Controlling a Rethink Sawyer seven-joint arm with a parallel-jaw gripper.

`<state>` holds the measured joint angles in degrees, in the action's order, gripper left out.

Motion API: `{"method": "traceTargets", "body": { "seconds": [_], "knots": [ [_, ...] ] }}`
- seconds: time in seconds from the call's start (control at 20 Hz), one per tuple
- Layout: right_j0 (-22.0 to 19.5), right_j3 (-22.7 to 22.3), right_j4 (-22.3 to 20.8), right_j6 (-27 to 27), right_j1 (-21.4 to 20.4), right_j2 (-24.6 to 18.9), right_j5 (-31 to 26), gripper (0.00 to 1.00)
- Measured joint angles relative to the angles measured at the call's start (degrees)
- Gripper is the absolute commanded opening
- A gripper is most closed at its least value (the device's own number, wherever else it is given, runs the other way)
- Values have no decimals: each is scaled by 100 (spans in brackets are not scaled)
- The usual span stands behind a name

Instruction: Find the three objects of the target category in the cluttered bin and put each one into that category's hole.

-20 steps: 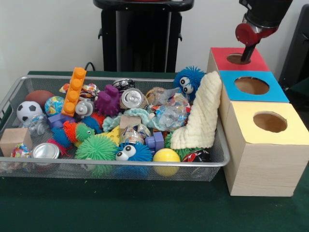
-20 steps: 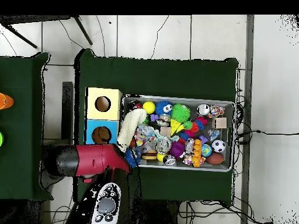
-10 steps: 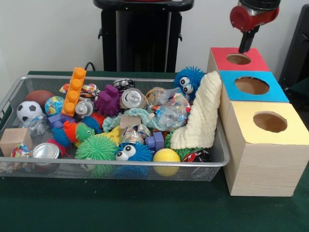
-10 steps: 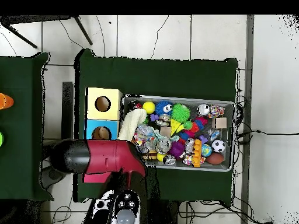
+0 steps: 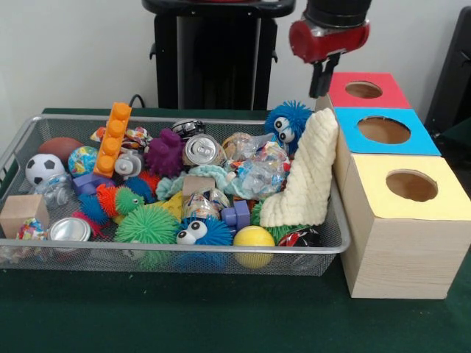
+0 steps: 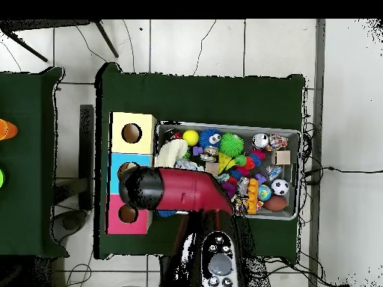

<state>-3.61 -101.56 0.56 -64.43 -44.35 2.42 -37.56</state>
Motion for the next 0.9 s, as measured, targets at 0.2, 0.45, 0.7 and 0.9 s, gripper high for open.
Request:
{"method": "traceTargets", "body": {
  "seconds": [0.2,0.45,0.7,0.9],
  "knots": [
    [-413,0,-292,0,93,-234,273,0],
    [-840,1,-646,0,219,-541,580,0],
    [-1140,-8,-840,0,225,-791,753,0],
    [-1514,-62,-1028,0,175,-1053,885,0]
  ]
}}
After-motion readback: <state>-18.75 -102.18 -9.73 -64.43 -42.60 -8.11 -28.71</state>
